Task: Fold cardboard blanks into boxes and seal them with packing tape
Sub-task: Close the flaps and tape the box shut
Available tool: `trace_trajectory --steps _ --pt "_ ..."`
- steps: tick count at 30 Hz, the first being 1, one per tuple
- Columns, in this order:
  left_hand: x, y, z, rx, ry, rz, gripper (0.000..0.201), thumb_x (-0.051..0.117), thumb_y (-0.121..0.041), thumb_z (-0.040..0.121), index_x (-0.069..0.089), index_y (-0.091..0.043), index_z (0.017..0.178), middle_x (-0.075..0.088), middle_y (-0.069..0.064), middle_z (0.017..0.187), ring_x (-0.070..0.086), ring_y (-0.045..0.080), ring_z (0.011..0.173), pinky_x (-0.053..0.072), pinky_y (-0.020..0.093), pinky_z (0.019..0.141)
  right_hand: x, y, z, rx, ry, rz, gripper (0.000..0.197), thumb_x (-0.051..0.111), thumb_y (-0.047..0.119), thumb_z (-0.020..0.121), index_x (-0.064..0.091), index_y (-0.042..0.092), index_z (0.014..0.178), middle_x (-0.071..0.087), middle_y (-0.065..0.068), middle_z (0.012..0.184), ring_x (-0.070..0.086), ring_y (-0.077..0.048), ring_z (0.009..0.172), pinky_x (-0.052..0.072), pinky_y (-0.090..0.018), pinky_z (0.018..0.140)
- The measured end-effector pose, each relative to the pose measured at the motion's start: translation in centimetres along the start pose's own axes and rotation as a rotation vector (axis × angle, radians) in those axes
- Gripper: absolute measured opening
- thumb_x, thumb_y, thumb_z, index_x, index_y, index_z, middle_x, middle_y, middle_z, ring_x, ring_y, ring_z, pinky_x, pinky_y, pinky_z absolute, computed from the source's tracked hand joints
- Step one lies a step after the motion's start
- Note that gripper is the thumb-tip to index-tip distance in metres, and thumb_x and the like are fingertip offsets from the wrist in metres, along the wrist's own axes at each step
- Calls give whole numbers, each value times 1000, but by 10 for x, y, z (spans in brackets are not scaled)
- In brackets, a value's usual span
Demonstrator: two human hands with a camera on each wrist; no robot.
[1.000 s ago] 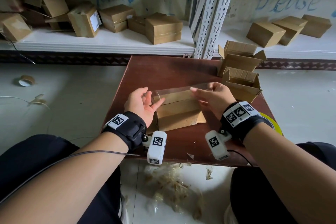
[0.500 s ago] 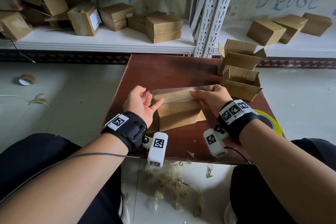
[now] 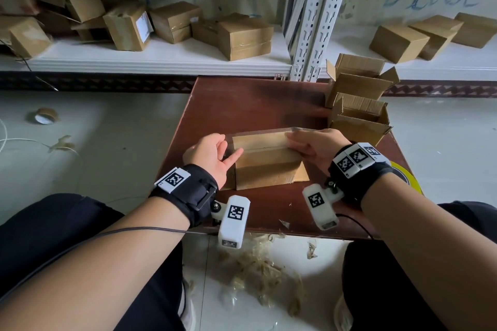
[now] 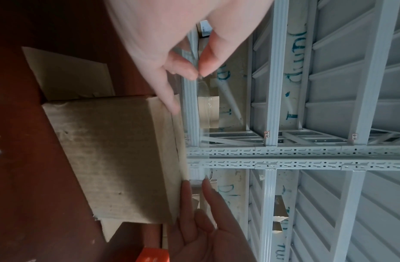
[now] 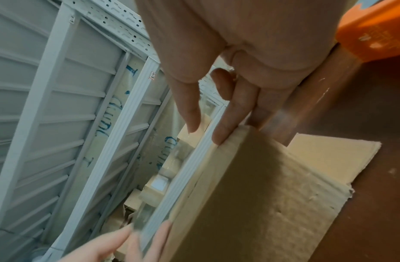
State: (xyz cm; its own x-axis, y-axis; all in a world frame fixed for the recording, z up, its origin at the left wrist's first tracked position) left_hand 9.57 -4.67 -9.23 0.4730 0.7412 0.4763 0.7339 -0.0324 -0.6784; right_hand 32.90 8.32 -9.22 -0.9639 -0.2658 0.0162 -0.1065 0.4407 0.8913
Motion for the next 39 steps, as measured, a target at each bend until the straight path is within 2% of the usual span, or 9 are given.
trace_trajectory --steps 3,7,11,13,17,26,33,37,39 --pt "-1 -1 6 12 27 52 11 65 9 90 62 1 98 55 11 86 60 15 79 63 54 82 -2 -2 -3 -35 -31 12 49 92 18 78 68 0 117 81 -13 98 80 -22 93 61 -38 94" --pt "-5 0 10 77 -4 97 24 68 11 87 57 -3 104 50 9 71 64 24 78 65 48 78 -1 -1 -2 -51 -6 23 53 95 32 74 74 3 114 81 -13 97 80 -20 92 60 -33 92" --pt "-7 -4 8 108 -56 96 29 71 12 86 59 5 111 60 15 82 67 22 78 65 47 73 -2 -2 6 -76 -39 -52 67 102 47 57 79 9 108 82 -8 97 80 -22 93 59 -38 97" --pt "-11 -4 5 141 -110 66 38 71 16 84 60 1 118 67 20 97 70 22 86 65 47 71 -5 -4 9 -90 -75 -101 77 102 56 43 82 12 103 82 -7 94 80 -24 92 60 -41 97" --pt "-12 -5 1 186 -156 27 39 73 17 83 60 -2 115 69 23 104 73 25 91 66 47 70 -6 -2 7 -127 -111 -153 66 100 54 51 82 12 98 82 -6 89 80 -22 88 62 -42 94" --pt "-17 -2 3 253 -204 37 36 81 13 78 63 -5 103 69 26 110 75 29 90 65 36 65 -12 1 2 -166 -232 -247 94 92 70 34 77 8 102 81 -4 83 80 -21 84 65 -42 86" --pt "-22 2 7 250 -210 61 36 84 10 75 67 -5 103 72 23 108 76 30 93 65 38 67 -14 0 1 -168 -240 -247 100 92 69 36 74 1 107 81 -5 86 80 -22 87 65 -45 86" --pt "-23 5 8 188 -203 63 23 82 6 80 67 -4 94 77 18 88 78 25 85 65 35 68 -13 0 0 -164 -225 -251 79 97 56 60 74 1 111 81 -2 83 80 -19 87 64 -43 88" --pt "-22 6 8 154 -201 59 12 79 4 86 69 -2 87 77 14 77 79 20 79 64 31 66 -14 0 0 -153 -227 -256 72 96 55 62 76 4 110 81 -1 83 80 -18 86 64 -41 88"
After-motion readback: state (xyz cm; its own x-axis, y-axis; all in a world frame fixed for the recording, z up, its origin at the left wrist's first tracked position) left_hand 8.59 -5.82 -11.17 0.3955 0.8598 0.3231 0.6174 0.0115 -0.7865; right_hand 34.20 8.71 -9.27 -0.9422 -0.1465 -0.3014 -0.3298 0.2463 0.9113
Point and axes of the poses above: each hand's wrist, its own z-axis towards the middle knuckle, its own x-axis out of the palm, y = z × x, the point moved 8 cm from there along z, towards the middle knuckle
